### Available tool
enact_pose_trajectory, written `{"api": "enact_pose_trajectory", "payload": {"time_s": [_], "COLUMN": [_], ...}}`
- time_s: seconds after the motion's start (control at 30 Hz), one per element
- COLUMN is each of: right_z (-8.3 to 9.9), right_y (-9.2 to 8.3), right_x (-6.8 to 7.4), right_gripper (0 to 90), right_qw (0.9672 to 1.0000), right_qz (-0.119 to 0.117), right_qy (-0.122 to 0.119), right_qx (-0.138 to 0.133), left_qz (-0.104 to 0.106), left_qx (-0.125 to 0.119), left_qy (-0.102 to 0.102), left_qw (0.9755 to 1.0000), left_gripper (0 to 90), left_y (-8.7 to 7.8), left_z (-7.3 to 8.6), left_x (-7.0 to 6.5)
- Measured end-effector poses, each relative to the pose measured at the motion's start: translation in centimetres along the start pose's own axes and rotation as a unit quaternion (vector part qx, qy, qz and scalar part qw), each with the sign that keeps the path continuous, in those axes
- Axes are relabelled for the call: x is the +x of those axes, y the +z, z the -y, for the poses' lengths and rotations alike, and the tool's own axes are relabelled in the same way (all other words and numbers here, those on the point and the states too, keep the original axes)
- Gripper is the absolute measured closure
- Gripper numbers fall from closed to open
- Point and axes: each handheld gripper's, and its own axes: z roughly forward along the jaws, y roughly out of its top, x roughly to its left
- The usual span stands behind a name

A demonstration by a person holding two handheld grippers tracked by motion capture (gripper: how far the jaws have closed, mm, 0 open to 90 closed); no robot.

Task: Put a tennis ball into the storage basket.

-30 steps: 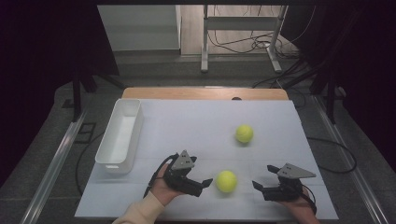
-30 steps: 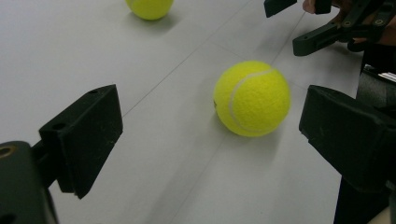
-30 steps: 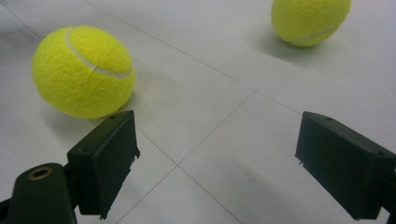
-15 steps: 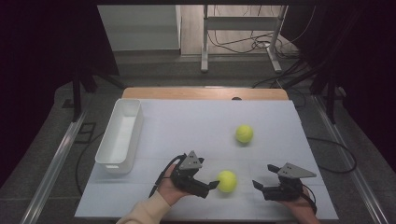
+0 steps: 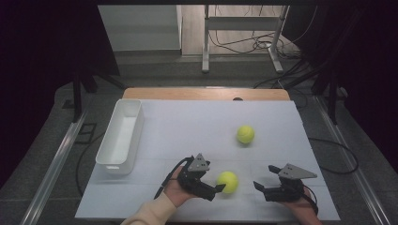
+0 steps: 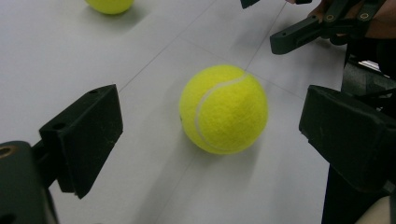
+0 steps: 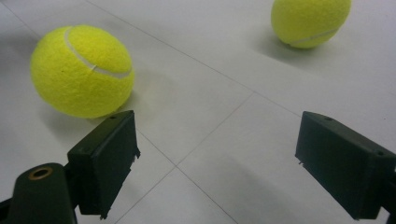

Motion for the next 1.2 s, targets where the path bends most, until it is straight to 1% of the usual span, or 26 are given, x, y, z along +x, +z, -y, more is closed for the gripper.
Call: {"api": "enact_pose_trajectory", "payload": {"time_s": [0.07,0.27,0.4,0.63,0.7,0.73,0.77,0.97,1.07,1.1,1.17,1.2], "right_z": [0.0,0.0,0.1,0.0,0.0,0.0,0.0,0.0,0.0,0.0,0.0,0.0], "right_y": [0.0,-0.1,-0.1,-0.1,-0.1,-0.1,-0.1,-0.1,-0.1,-0.1,0.0,0.0], "right_x": [-0.1,-0.1,-0.1,-0.1,-0.1,-0.1,-0.1,-0.1,-0.1,-0.1,-0.1,-0.1], "right_gripper": [13.4,13.4,13.4,13.4,13.4,13.4,13.4,13.4,13.4,13.4,13.4,13.4], "right_qw": [1.0000,1.0000,1.0000,1.0000,1.0000,1.0000,1.0000,1.0000,1.0000,1.0000,1.0000,1.0000], "right_qz": [0.003,0.003,0.003,0.002,0.002,0.002,0.002,0.004,0.004,0.003,0.002,0.002], "right_qy": [0.000,0.002,0.002,0.004,0.004,0.004,0.004,0.002,0.001,0.001,0.001,0.001], "right_qx": [0.001,0.000,0.000,0.000,0.001,0.001,0.001,0.005,0.006,0.006,0.005,0.006], "left_qz": [0.002,0.012,0.022,0.028,0.030,0.031,0.032,0.038,0.040,0.040,0.041,0.042], "left_qx": [0.000,0.007,0.003,0.010,0.009,0.012,0.011,0.020,0.020,0.024,0.024,0.022], "left_qy": [-0.001,0.007,0.004,0.008,0.007,0.010,0.007,0.013,0.012,0.015,0.017,0.014], "left_qw": [1.0000,0.9999,0.9997,0.9995,0.9995,0.9994,0.9994,0.9990,0.9989,0.9988,0.9987,0.9988], "left_gripper": [7.2,7.2,7.2,7.2,7.2,7.2,7.2,7.2,7.2,7.2,7.2,7.2], "left_y": [0.2,1.1,1.3,2.1,2.3,2.4,2.5,3.3,3.6,3.7,3.9,4.0], "left_z": [0.0,-0.4,-0.6,-0.8,-0.8,-0.9,-0.9,-1.1,-1.2,-1.3,-1.4,-1.4], "left_x": [-0.1,-0.7,-1.0,-1.4,-1.5,-1.5,-1.6,-1.9,-2.0,-2.0,-2.1,-2.2]}}
